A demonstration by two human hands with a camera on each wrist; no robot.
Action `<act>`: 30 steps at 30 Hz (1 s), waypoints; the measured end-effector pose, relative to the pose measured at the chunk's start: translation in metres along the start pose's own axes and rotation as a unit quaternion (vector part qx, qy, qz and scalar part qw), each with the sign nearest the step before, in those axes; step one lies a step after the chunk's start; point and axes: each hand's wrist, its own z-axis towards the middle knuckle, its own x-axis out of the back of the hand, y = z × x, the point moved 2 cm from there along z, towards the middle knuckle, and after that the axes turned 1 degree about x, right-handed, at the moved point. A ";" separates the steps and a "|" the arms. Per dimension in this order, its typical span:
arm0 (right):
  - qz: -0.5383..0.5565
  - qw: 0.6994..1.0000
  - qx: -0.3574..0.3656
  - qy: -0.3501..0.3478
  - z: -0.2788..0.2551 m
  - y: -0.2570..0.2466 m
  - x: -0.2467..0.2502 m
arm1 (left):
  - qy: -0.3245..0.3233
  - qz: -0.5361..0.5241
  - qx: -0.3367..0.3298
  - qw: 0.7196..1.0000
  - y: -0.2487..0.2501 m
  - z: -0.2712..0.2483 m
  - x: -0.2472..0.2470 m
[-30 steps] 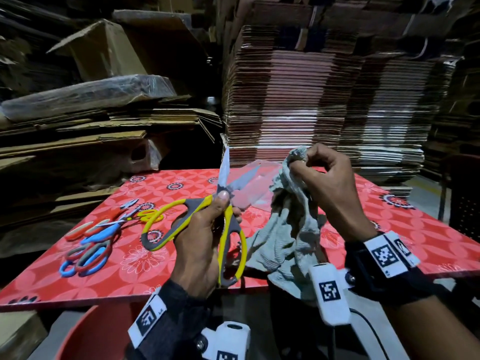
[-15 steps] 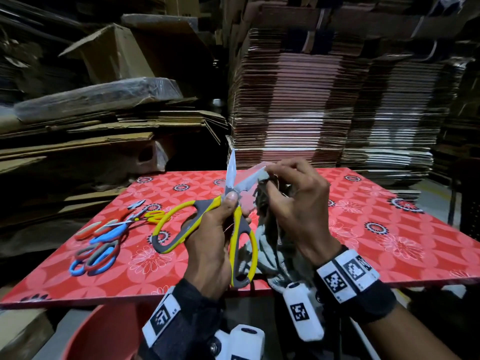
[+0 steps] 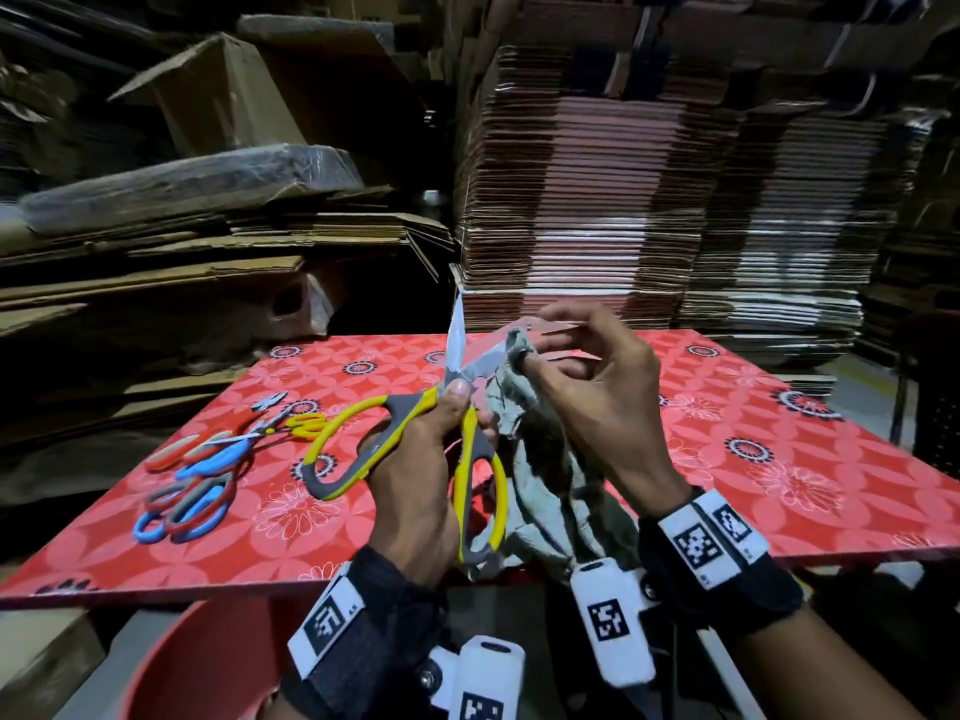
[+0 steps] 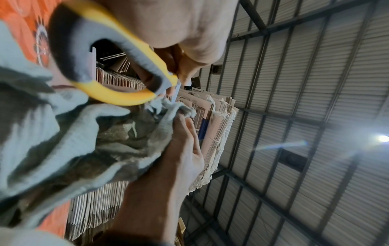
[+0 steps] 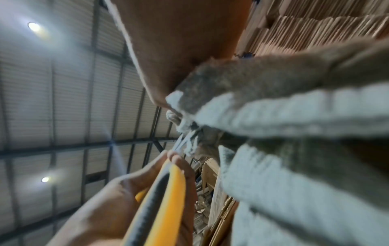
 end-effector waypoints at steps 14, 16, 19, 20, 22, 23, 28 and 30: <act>-0.121 0.991 0.051 -0.003 -0.009 0.000 -0.008 | -0.037 0.019 0.004 0.999 -0.004 0.002 -0.005; -0.154 0.987 0.048 0.001 -0.005 0.000 -0.007 | -0.028 0.030 0.006 0.999 -0.005 0.002 -0.005; -0.156 0.987 0.035 0.001 -0.003 0.003 -0.007 | -0.015 0.039 0.000 0.999 -0.005 0.000 -0.007; -0.155 0.987 0.050 -0.004 -0.004 0.003 -0.009 | -0.013 0.032 0.000 0.999 -0.005 0.001 -0.008; -0.159 0.983 0.085 -0.029 -0.009 0.002 -0.012 | -0.008 0.017 -0.001 1.000 -0.005 0.002 -0.008; -0.157 0.983 0.091 -0.040 -0.010 0.002 -0.012 | -0.010 0.014 0.004 1.000 -0.005 0.001 -0.008; -0.168 0.983 0.068 -0.007 0.001 0.014 0.003 | -0.013 0.021 0.024 0.999 -0.008 0.003 -0.004; -0.171 0.983 0.065 0.008 0.000 0.016 0.005 | -0.008 0.029 0.018 0.999 -0.010 0.004 -0.003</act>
